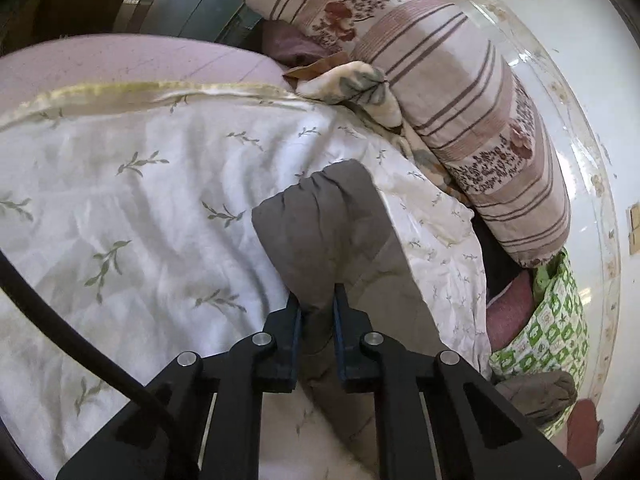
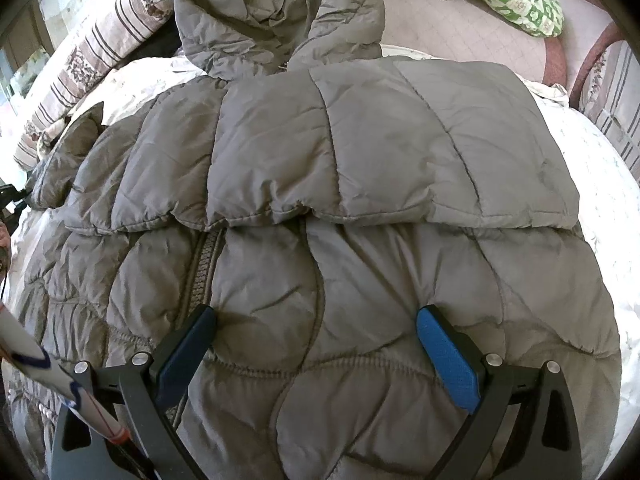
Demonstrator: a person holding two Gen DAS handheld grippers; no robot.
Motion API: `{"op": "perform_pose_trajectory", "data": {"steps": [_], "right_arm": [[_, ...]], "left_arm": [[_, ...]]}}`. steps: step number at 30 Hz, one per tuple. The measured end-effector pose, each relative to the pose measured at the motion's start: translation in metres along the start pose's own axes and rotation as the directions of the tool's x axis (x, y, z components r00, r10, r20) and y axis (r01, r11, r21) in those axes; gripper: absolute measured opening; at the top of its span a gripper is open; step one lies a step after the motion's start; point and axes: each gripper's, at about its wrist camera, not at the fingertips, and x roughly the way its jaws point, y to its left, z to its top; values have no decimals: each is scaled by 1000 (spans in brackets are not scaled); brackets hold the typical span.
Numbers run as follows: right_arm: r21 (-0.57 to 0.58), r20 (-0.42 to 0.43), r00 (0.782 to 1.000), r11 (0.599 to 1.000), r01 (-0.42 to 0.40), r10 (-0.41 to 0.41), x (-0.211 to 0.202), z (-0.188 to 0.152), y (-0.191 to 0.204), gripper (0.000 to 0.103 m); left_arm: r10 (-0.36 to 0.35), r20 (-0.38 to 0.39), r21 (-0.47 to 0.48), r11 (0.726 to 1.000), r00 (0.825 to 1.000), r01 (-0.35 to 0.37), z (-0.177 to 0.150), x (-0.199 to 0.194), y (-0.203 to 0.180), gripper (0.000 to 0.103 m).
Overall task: Fold large clothes
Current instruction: 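Move the left gripper to the other sleeve cuff and grasp it, then lift the held sleeve and carry it across the jacket body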
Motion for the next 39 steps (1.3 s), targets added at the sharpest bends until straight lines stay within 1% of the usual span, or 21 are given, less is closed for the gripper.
{"op": "perform_pose_trajectory", "data": {"steps": [4, 6, 9, 13, 15, 19, 20, 26, 29, 31, 32, 33, 34, 36, 39], "right_arm": [[31, 25, 998, 998, -59, 58, -9, -2, -8, 100], [58, 36, 996, 995, -78, 76, -17, -1, -13, 95], [76, 55, 993, 991, -111, 107, -31, 5, -17, 93], [92, 113, 987, 988, -127, 116, -54, 13, -23, 93], [131, 135, 982, 980, -147, 130, -67, 18, -31, 93], [215, 193, 967, 955, -205, 164, -92, 25, -52, 93], [234, 206, 964, 948, -215, 168, -98, 26, -57, 93], [322, 277, 945, 910, -261, 173, -127, 31, -80, 93], [332, 296, 940, 904, -269, 171, -137, 32, -82, 93], [339, 317, 934, 900, -274, 164, -144, 31, -85, 93], [341, 326, 932, 900, -273, 159, -147, 31, -86, 93], [344, 332, 931, 900, -269, 151, -149, 31, -87, 93], [344, 336, 930, 900, -267, 147, -150, 30, -90, 93], [351, 343, 931, 902, -251, 125, -151, 29, -95, 93], [380, 339, 935, 893, -241, 107, -148, 28, -107, 93]], "left_arm": [[-17, 24, -3, 1000, 1000, 17, -6, -28, -10, 12], [-25, 46, 25, 999, 999, 24, -9, -48, -20, 12], [-39, 83, 71, 997, 996, 33, -16, -77, -38, 12], [-47, 102, 143, 989, 994, 33, -27, -105, -70, 12], [-44, 102, 185, 982, 994, 24, -34, -116, -89, 12], [-72, 96, 255, 966, 993, 46, -53, -138, -133, 12], [-87, 90, 280, 958, 992, 58, -61, -146, -150, 12], [-155, 60, 396, 911, 986, 119, -109, -184, -221, 12], [-191, 35, 452, 879, 981, 155, -139, -201, -255, 12], [-206, 17, 471, 865, 978, 174, -156, -210, -270, 12], [-222, -3, 479, 856, 975, 196, -168, -214, -281, 12], [-228, -12, 484, 850, 974, 205, -175, -217, -287, 12], [-237, -28, 500, 838, 971, 219, -188, -222, -298, 12], [-243, -47, 522, 821, 969, 232, -205, -225, -313, 12], [-249, -91, 566, 783, 964, 256, -240, -224, -341, 12]]}}
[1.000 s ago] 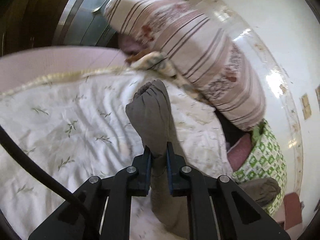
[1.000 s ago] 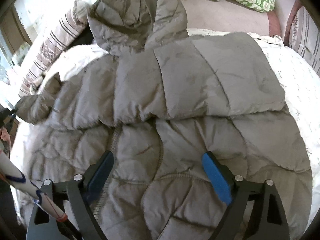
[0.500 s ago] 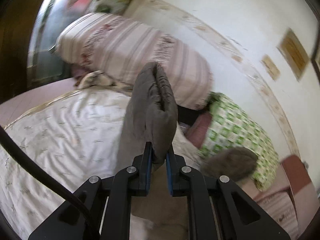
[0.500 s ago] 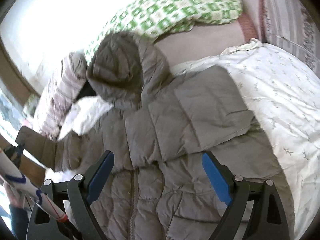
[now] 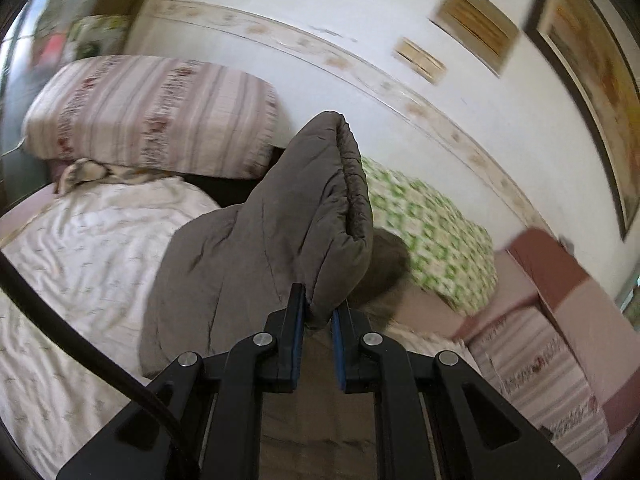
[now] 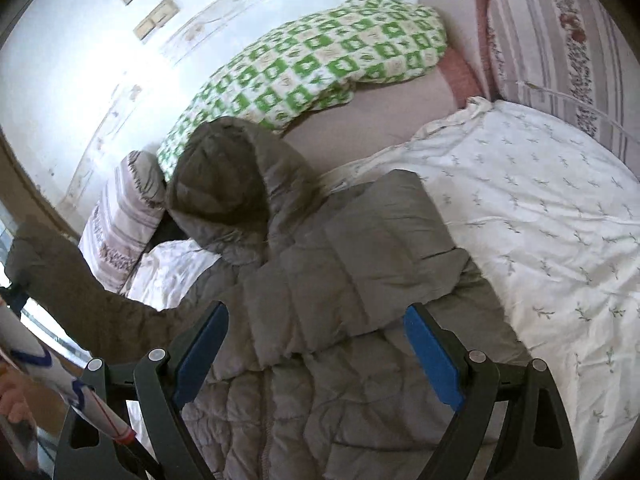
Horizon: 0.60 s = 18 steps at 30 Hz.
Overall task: Fold large clothes
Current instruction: 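Lift the held sleeve and carry it across the jacket body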
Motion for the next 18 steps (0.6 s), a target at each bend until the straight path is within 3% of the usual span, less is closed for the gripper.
{"op": "perform_pose_trajectory", "data": {"steps": [4, 9, 14, 18], "right_arm": [[48, 10, 1000, 999, 23, -23, -3, 6, -16, 93], [60, 37, 997, 996, 68, -70, -10, 12, -27, 93], [90, 42, 995, 992, 85, -89, -12, 17, -41, 93], [104, 34, 996, 991, 83, -87, -11, 18, -47, 93]], "left_arm": [[-46, -69, 59, 997, 997, 50, -29, 27, -54, 12], [-78, -183, 104, 990, 980, 98, -80, 75, -105, 12], [-54, -317, 133, 986, 947, 101, -145, 129, -130, 12], [-9, -394, 160, 984, 919, 78, -187, 159, -130, 12]]}}
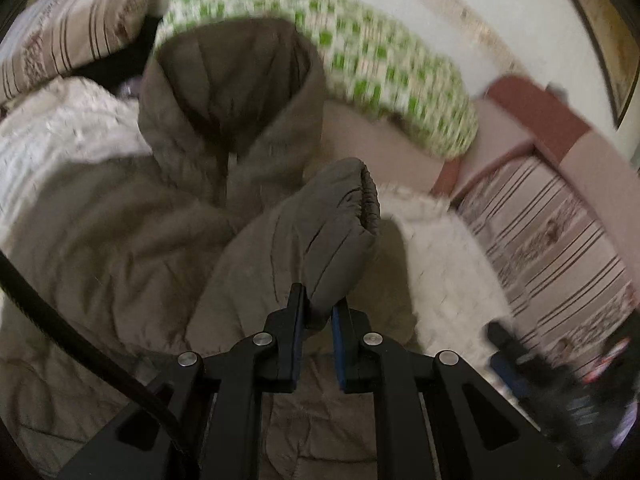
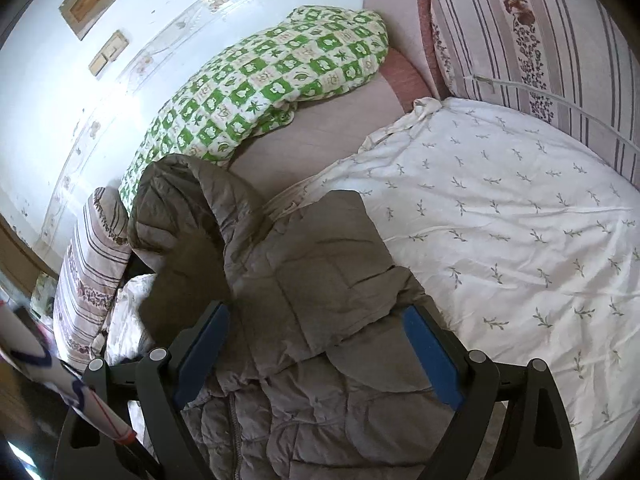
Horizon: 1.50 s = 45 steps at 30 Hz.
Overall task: Fold large clothes
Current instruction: 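Lift the held sleeve and carry it across the jacket body, then lay the sleeve over the folded sleeve and open the left gripper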
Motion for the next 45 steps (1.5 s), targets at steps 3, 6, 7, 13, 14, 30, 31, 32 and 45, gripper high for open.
{"op": "perform_pose_trajectory", "data": {"steps": [3, 6, 7, 13, 14, 30, 31, 32, 45], "right_arm": [[2, -2, 1000, 1000, -12, 12, -2, 2, -2, 93], [5, 10, 1000, 1000, -14, 14, -6, 4, -3, 93], [7, 12, 1000, 1000, -16, 16, -6, 4, -4, 93], [-10, 11, 1000, 1000, -16, 17, -4, 0, 0, 89], [-21, 9, 1000, 1000, -18, 18, -2, -1, 2, 87], [-312, -77, 994, 949, 49, -77, 68, -44, 64, 70], [-325, -81, 992, 944, 64, -95, 75, -45, 65, 70], [-335, -83, 991, 939, 76, -109, 81, -47, 67, 70], [-415, -169, 942, 888, 199, -290, 152, -76, 66, 74]], "left_arm": [[15, -59, 11, 1000, 998, -15, -16, 20, -2, 15], [10, -72, 32, 999, 997, -8, -23, 16, -2, 29], [-2, -70, 38, 999, 998, 5, -25, 9, -1, 39], [1, 48, 21, 1000, 999, -2, -10, -56, 30, 46], [17, 66, 9, 1000, 998, -17, -6, -64, 38, 46], [292, 93, -189, 944, 952, -272, 11, -54, 182, 47], [299, 94, -181, 943, 950, -279, 13, -46, 185, 47], [306, 94, -180, 941, 947, -286, 14, -37, 190, 47], [305, -11, -190, 934, 952, -301, -2, 5, 220, 50]]}}
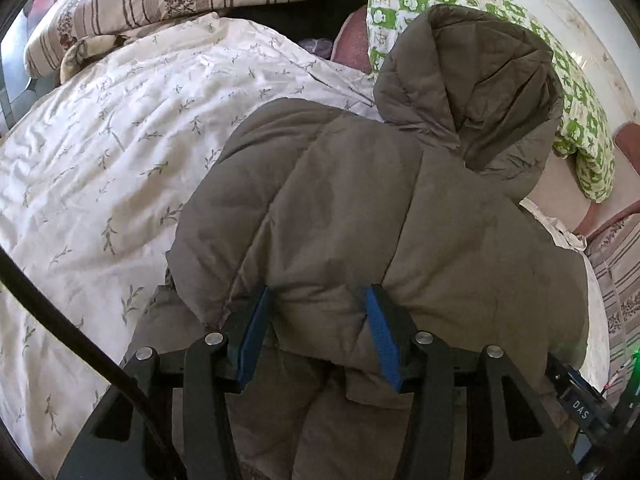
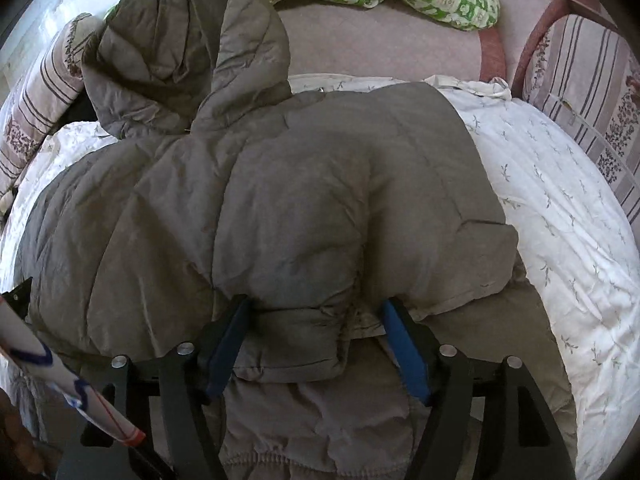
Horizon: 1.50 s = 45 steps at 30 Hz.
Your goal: Fold large clothes
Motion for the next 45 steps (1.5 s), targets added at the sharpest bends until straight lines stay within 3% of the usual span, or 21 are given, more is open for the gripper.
{"op": "perform_pose_trajectory", "data": {"steps": [3, 5, 8, 11, 13, 17, 21, 27, 34, 40, 45], "right_arm": [[43, 12, 999, 999, -32, 32, -10, 0, -8, 73], [62, 46, 998, 997, -55, 52, -25, 2, -9, 73], [18, 155, 987, 999, -35, 32, -56, 4, -2, 73], [-22, 191, 979, 998, -61, 64, -65, 3, 8, 73], [-44, 168, 983, 997, -70, 77, -59, 0, 15, 73], [-69, 108, 993, 997, -41, 48, -38, -6, 22, 73], [-78, 47, 999, 997, -3, 7, -15, -6, 24, 77], [-27, 41, 998, 998, -48, 50, -21, -8, 14, 78], [-12, 113, 990, 997, -81, 82, -70, -20, 5, 78], [-14, 130, 983, 992, -127, 128, -111, -52, -2, 78], [-41, 122, 983, 990, -133, 137, -134, -92, -2, 78]], "left_arm": [[6, 37, 13, 1000, 999, -7, -2, -12, -4, 49], [-27, 76, 12, 1000, 997, 26, -5, -29, -6, 47], [-75, 127, 40, 997, 989, 70, -7, -48, -19, 48], [-93, 132, 112, 991, 987, 79, -14, -50, -40, 49], [-94, 112, 165, 983, 989, 75, -20, -44, -54, 49], [-16, 93, 236, 972, 996, -7, -28, -24, -70, 51], [18, 64, 251, 967, 998, -34, -29, -11, -71, 57], [-1, 67, 234, 972, 998, -14, -29, -21, -66, 60], [-60, 111, 107, 993, 992, 48, -34, -93, -29, 60], [-41, 140, 102, 994, 989, 27, -72, -148, -3, 60], [13, 123, 124, 992, 992, -29, -110, -162, 13, 61]]}}
